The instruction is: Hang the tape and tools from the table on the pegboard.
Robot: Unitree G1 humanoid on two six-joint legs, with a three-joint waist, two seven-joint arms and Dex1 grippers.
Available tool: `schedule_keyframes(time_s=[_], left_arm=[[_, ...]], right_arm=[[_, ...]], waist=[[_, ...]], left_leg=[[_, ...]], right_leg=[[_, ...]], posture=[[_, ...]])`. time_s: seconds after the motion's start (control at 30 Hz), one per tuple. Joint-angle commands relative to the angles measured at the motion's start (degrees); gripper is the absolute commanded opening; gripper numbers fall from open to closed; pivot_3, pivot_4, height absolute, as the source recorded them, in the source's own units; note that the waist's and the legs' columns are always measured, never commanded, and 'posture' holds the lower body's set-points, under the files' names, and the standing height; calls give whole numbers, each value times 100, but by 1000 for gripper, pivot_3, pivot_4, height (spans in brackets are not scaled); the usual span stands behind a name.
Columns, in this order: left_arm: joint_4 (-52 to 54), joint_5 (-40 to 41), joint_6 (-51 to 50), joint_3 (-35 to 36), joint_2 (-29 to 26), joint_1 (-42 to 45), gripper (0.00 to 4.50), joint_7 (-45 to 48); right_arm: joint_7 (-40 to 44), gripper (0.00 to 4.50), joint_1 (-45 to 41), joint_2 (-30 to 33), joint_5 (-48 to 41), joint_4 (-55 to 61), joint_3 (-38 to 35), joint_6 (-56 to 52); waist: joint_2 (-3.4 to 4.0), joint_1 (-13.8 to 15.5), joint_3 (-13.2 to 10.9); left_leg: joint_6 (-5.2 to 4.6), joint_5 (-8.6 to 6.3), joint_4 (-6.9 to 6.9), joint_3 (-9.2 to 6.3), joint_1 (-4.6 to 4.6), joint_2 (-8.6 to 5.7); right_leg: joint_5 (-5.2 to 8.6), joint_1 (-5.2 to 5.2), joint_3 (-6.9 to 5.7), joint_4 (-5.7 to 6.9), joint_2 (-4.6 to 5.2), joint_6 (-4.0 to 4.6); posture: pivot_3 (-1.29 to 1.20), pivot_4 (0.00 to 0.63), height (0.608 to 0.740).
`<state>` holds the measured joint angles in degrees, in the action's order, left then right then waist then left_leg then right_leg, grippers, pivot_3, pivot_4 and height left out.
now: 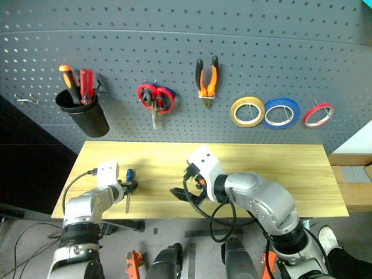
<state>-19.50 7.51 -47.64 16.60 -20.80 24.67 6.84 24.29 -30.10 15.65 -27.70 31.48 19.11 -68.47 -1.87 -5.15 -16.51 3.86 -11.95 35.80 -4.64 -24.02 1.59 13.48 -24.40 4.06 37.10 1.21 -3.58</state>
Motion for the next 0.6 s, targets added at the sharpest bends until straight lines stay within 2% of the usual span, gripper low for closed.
schedule_keyframes(time_s=[0.03,0.13,0.27,0.47,0.6], left_arm=[[-290,-71,173,-43,-92,35,2830,-35],[-220,8,119,8,-75,17,1880,-52],[404,164,-204,155,-72,-247,612,-70],[2458,221,-437,320,-140,-1156,552,-81],[4195,212,47,398,-169,-1798,552,1]], right_arm=[[226,4500,-133,87,-2,256,161,389],[286,4500,-184,156,72,192,223,620],[324,4500,-254,208,166,52,268,843],[530,4500,-417,209,194,-53,236,1180],[849,4500,-555,371,232,-56,284,1500]], waist=[[1,-2,-1],[1,-11,-1],[0,-49,0],[-2,-73,1],[-13,-33,9]], left_leg=[[0,0,1,0,1,0],[0,0,0,0,2,0],[1,-1,-1,0,1,1],[11,-6,-4,-1,-5,5],[17,-8,0,-1,-10,5]], right_leg=[[0,0,0,1,0,0],[0,0,0,2,0,0],[0,0,0,0,0,0],[0,-6,-1,-2,0,0],[0,-8,-1,-6,2,0]], posture=[[-135,319,740],[-133,314,740],[-128,300,740],[-117,261,740],[-108,234,740]])
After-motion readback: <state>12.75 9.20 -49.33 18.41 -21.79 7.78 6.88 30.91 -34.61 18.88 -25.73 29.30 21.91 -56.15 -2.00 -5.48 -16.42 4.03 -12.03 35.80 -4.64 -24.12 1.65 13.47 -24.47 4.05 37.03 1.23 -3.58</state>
